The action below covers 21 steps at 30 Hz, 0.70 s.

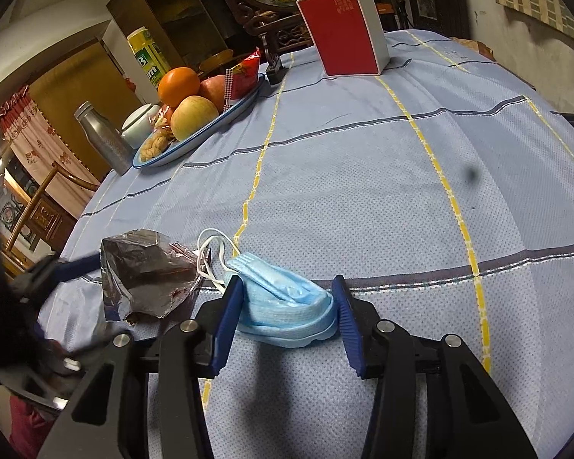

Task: Collect trash
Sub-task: 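Grasp the red snack bag with the left tool while the right tool holds the mask, then carry the snack bag and mask over the red wastebasket and open both tools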

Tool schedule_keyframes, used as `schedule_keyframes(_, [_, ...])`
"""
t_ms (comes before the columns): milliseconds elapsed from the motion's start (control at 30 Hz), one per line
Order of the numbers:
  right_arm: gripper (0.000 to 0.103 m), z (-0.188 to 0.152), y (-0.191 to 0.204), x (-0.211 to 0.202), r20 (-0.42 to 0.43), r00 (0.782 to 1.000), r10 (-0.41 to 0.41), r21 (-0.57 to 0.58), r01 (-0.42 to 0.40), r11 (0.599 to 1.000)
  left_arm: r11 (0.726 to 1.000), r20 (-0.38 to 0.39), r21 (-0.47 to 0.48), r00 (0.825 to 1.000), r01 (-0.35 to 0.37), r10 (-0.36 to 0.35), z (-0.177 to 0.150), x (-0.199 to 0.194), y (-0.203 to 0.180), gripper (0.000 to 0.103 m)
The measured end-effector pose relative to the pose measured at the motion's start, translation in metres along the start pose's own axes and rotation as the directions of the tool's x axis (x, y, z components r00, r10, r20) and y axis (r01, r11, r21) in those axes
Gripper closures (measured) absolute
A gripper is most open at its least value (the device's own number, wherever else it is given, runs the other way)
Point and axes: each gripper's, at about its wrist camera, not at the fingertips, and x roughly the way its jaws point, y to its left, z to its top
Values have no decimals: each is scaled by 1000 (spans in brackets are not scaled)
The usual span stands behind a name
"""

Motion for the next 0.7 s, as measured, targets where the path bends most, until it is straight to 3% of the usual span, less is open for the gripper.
schedule_keyframes(100, [54, 0, 0, 0, -2, 1000, 3, 3, -3, 1000, 989, -5, 110, 995, -98, 99, -2, 14, -16, 6])
schedule_keyframes(167, [54, 0, 0, 0, -2, 1000, 2, 1, -2, 1000, 987, 13, 116, 994, -110, 109, 2, 16, -17, 5])
schedule_keyframes(267, [55, 0, 1, 0, 1, 1000, -1, -3, 1, 1000, 993, -2, 62, 995, -102, 103, 9, 24, -5, 6])
schedule_keyframes(367, [59, 1, 0, 1, 3, 1000, -2, -4, 2, 1000, 997, -23, -58, 998, -58, 57, 13, 28, 19, 9])
schedule_keyframes(400, [61, 1, 0, 1, 2, 1000, 0, -4, 0, 1000, 993, -18, -109, 999, -36, 34, 13, 26, 28, 13])
schedule_keyframes(467, [64, 1, -1, 1, 3, 1000, 3, -3, -3, 1000, 987, -28, -162, 1000, 7, -11, 11, 26, 37, 39])
schedule_keyframes(500, [65, 1, -1, 1, 5, 1000, 4, -4, -4, 1000, 984, -28, -179, 1000, 7, -12, 11, 26, 38, 42])
schedule_keyframes(567, [67, 2, -1, 0, 11, 1000, 7, -5, -7, 1000, 982, -19, -188, 1000, 4, -8, 10, 21, 37, 59])
schedule_keyframes(700, [67, 2, -2, -4, 29, 1000, 6, -7, -6, 1000, 971, 11, -226, 997, 75, -74, 8, 6, 33, 65])
